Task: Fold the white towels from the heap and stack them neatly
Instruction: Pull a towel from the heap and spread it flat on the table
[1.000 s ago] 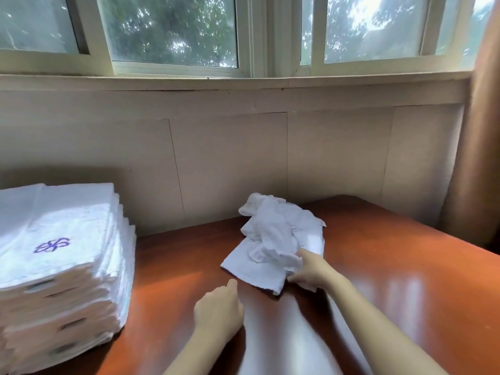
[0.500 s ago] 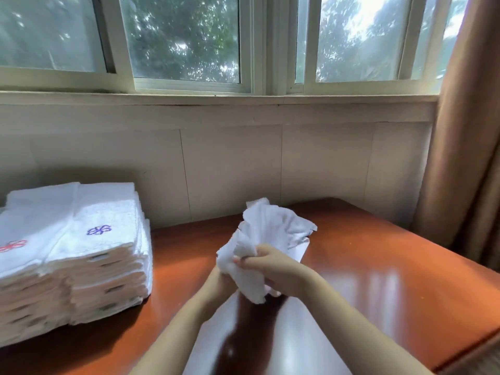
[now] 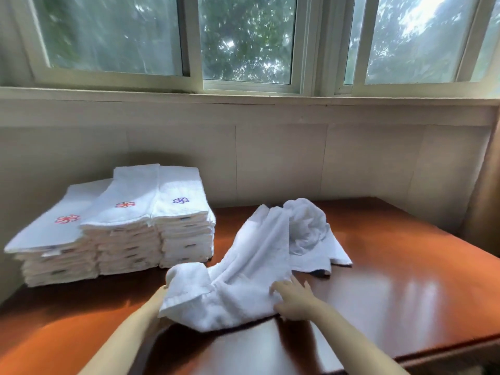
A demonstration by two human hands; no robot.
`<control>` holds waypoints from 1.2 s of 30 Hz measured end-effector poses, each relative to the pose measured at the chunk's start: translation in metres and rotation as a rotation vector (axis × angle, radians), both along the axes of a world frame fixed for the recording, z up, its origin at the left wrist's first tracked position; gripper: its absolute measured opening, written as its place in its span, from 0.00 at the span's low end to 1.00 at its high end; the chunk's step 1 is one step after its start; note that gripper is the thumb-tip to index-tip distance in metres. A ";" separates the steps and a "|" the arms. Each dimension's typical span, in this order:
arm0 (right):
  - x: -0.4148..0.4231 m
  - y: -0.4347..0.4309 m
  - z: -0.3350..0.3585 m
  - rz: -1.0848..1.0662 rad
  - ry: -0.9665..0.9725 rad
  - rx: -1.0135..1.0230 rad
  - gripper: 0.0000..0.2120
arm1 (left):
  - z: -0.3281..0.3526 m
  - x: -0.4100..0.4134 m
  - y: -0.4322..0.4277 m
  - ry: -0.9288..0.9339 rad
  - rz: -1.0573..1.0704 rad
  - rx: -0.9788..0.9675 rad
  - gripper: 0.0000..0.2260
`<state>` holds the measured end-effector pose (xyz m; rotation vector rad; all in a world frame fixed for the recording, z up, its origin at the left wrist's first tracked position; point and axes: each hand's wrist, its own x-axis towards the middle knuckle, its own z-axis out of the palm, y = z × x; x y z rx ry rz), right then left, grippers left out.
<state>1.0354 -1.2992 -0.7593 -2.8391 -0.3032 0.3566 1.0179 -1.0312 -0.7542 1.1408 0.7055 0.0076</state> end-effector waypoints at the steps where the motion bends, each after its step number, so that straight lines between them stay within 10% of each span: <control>1: -0.004 0.009 -0.004 0.000 -0.005 0.006 0.15 | 0.002 -0.002 0.019 0.042 0.077 0.017 0.19; 8: -0.030 0.091 -0.004 0.207 -0.208 -0.128 0.05 | 0.000 -0.032 0.086 -0.046 0.415 0.667 0.17; 12: -0.050 0.133 -0.001 0.294 -0.257 -0.038 0.07 | 0.000 -0.040 0.050 -0.232 0.114 1.113 0.16; 18: -0.066 0.147 -0.007 0.306 -0.160 0.327 0.11 | -0.030 -0.044 0.014 -0.022 -0.508 1.219 0.15; 28: -0.037 0.100 -0.030 0.131 -0.425 0.088 0.26 | -0.056 -0.046 0.016 -0.020 -0.473 1.622 0.25; 36: -0.053 0.101 -0.018 0.140 -0.295 -0.017 0.09 | -0.051 -0.061 0.032 -0.139 -0.603 1.728 0.15</control>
